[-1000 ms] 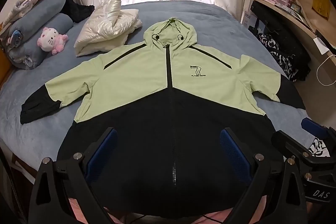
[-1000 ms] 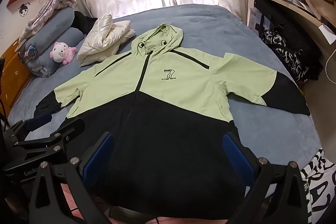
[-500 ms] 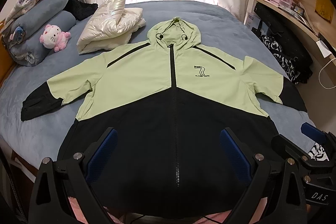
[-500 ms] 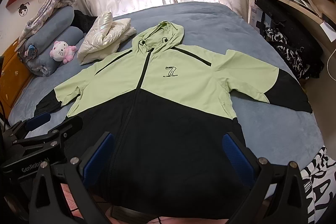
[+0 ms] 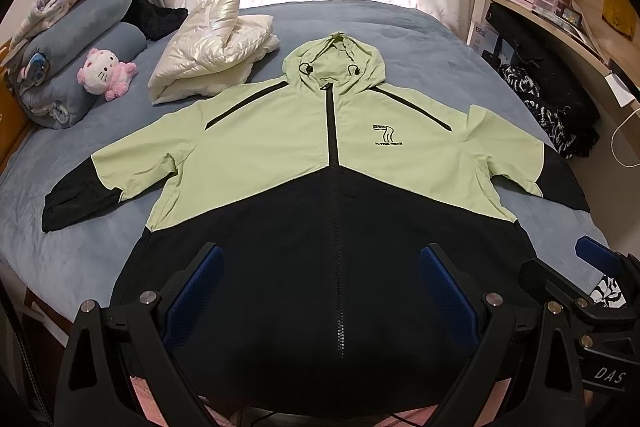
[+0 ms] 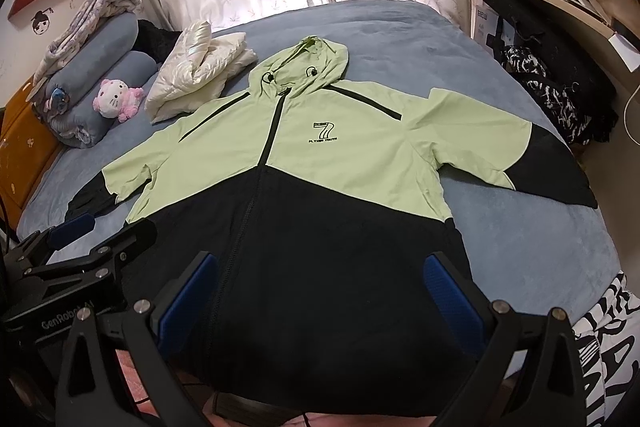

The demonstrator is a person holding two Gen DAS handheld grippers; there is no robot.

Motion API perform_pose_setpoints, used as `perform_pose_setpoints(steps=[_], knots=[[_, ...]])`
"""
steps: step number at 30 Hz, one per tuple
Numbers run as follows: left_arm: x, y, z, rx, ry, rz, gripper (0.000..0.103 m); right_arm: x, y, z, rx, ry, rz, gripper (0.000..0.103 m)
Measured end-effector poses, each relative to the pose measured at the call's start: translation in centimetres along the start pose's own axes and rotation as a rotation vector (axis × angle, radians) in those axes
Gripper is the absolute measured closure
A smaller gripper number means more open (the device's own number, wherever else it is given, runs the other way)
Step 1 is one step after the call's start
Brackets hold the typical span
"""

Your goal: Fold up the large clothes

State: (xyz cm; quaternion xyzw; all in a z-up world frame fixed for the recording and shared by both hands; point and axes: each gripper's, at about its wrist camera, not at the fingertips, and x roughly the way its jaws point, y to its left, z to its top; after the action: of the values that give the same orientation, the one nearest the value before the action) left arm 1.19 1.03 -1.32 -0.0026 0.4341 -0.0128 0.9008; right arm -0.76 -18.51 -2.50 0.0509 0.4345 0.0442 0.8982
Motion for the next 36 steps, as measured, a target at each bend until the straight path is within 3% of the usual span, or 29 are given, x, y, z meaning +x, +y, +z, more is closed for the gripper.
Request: perform_pose_setpoints(steps=[28, 36], knots=[[1.3, -0.8, 0.3, 0.008, 0.024, 0.01, 0.006, 1.0, -2.2, 1.2, 0.038, -0.002, 0.01, 0.0], [2.3, -1.6, 2.3, 0.014, 0.057, -0.037, 0.006, 0.5, -3.3, 2.8, 0.007, -0.041, -0.097, 0.0]])
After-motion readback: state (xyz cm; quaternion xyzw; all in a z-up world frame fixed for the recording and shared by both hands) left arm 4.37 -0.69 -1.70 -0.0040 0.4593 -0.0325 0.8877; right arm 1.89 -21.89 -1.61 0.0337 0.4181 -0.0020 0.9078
